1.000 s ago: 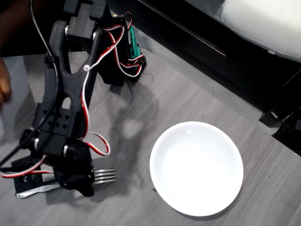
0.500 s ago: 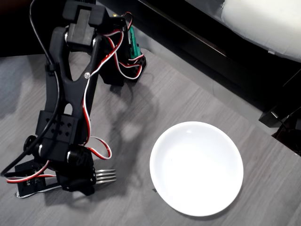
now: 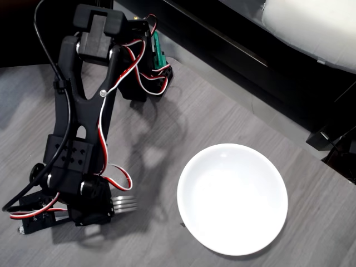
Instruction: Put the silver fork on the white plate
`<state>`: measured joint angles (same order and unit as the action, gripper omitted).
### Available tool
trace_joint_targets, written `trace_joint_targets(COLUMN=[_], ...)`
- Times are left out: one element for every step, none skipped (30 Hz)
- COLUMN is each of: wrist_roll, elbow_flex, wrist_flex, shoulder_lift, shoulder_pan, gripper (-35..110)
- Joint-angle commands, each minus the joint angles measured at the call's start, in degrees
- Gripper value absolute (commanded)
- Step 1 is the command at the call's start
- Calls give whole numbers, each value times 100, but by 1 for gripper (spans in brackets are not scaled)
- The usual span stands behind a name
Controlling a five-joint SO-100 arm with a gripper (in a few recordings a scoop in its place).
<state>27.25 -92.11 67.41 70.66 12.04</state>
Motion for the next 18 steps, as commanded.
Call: trace_joint_targets(wrist_roll=[-18, -18, -18, -18, -18, -18, -18, -18, -18, -18, -18, -18, -18, -18, -18, -18, -18, -18], elbow_flex=[220, 220, 220, 220, 220, 220, 220, 220, 220, 220, 220, 220, 220, 220, 220, 229, 229, 229], wrist_flex=[-26, -26, -26, -26, -18, -9, 0, 18, 44, 70, 97, 132, 167, 202, 246, 299, 360, 431], shoulder_lift=[0, 0, -9, -9, -9, -9, 9, 26, 62, 97, 158, 237, 325, 439, 580, 721, 879, 1046], shoulder_pan=[-62, -62, -62, -62, -62, -62, -62, -62, -62, -62, -53, -53, -53, -53, -70, -88, -123, -176], gripper=[1, 0, 0, 0, 0, 0, 0, 0, 0, 0, 0, 0, 0, 0, 0, 0, 0, 0])
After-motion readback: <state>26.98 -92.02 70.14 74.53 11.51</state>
